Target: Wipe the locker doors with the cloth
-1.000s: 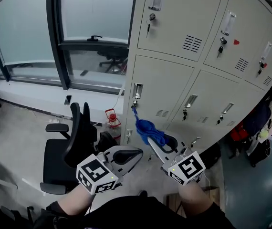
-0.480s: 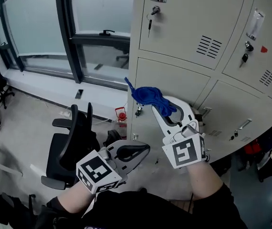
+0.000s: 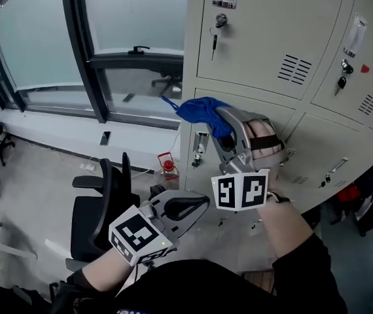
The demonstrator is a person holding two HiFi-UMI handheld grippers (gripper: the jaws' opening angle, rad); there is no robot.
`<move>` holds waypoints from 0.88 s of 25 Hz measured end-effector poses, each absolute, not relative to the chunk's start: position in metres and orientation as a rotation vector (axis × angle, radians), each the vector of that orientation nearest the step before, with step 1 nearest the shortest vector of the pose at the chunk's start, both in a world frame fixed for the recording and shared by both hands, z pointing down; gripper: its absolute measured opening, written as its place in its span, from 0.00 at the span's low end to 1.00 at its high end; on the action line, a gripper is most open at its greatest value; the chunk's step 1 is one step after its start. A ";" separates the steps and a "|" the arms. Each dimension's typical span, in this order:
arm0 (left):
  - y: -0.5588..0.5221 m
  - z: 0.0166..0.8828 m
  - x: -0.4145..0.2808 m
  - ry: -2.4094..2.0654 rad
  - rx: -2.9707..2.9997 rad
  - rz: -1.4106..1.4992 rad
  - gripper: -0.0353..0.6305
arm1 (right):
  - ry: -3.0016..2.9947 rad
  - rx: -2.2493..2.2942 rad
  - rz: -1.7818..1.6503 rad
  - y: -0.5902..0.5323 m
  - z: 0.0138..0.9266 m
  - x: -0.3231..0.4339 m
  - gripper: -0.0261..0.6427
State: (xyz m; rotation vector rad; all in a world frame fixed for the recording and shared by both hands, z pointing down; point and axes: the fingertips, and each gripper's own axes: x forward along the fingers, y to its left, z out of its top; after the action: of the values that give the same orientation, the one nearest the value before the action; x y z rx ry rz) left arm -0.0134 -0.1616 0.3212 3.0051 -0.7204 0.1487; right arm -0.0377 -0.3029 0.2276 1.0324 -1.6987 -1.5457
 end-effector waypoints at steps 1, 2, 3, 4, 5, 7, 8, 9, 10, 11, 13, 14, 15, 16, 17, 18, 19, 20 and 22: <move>-0.160 0.322 -0.017 -0.714 3.003 0.148 0.06 | -1.655 1.033 -1.565 -0.306 0.228 -0.041 0.19; -0.158 0.323 -0.021 -0.707 3.000 0.148 0.06 | -1.620 1.034 -1.575 -0.309 0.228 -0.044 0.19; -0.155 0.324 -0.024 -0.701 3.000 0.150 0.06 | -1.590 1.035 -1.580 -0.313 0.229 -0.046 0.19; -0.153 0.326 -0.026 -0.696 3.003 0.154 0.06 | -1.563 1.038 -1.585 -0.316 0.230 -0.047 0.19; -0.151 0.327 -0.028 -0.691 3.007 0.156 0.06 | -1.541 1.040 -1.590 -0.318 0.230 -0.048 0.19; -0.148 0.328 -0.031 -0.681 3.013 0.156 0.06 | -1.508 1.044 -1.600 -0.322 0.229 -0.051 0.19; -0.146 0.328 -0.031 -0.673 3.016 0.156 0.06 | -1.492 1.044 -1.605 -0.325 0.230 -0.052 0.19; -0.144 0.328 -0.031 -0.664 3.020 0.157 0.06 | -1.474 1.042 -1.611 -0.327 0.230 -0.054 0.19; -0.143 0.328 -0.031 -0.658 3.024 0.159 0.06 | -1.454 1.039 -1.619 -0.330 0.231 -0.054 0.19; -0.142 0.328 -0.031 -0.654 3.023 0.162 0.06 | -1.435 1.038 -1.631 -0.332 0.232 -0.055 0.19; -0.140 0.330 -0.032 -0.652 3.014 0.167 0.06 | -1.408 1.040 -1.650 -0.333 0.234 -0.056 0.19; -0.139 0.330 -0.032 -0.652 3.010 0.169 0.06 | -1.402 1.042 -1.656 -0.333 0.235 -0.056 0.19; -0.139 0.331 -0.033 -0.652 3.007 0.172 0.06 | -1.398 1.041 -1.661 -0.333 0.237 -0.056 0.19; -0.138 0.332 -0.033 -0.653 3.005 0.174 0.06 | -1.393 1.038 -1.665 -0.334 0.240 -0.056 0.19; -0.138 0.333 -0.033 -0.654 3.003 0.174 0.06 | -1.390 1.031 -1.668 -0.334 0.244 -0.056 0.19; -0.138 0.333 -0.033 -0.657 3.001 0.174 0.06 | -1.387 1.024 -1.669 -0.335 0.248 -0.056 0.19; -0.139 0.334 -0.034 -0.660 2.998 0.174 0.06 | -1.387 1.018 -1.669 -0.335 0.252 -0.056 0.19; -0.139 0.335 -0.034 -0.662 2.996 0.174 0.06 | -1.388 1.013 -1.668 -0.336 0.256 -0.056 0.19; -0.139 0.336 -0.034 -0.666 2.994 0.177 0.06 | -1.392 1.009 -1.667 -0.336 0.260 -0.055 0.19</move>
State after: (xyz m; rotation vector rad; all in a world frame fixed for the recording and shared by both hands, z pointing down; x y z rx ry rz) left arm -0.0341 -0.1387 0.3357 2.9939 -0.6661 0.1767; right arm -0.0549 -0.3357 0.2603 1.0086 -1.3918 -1.6669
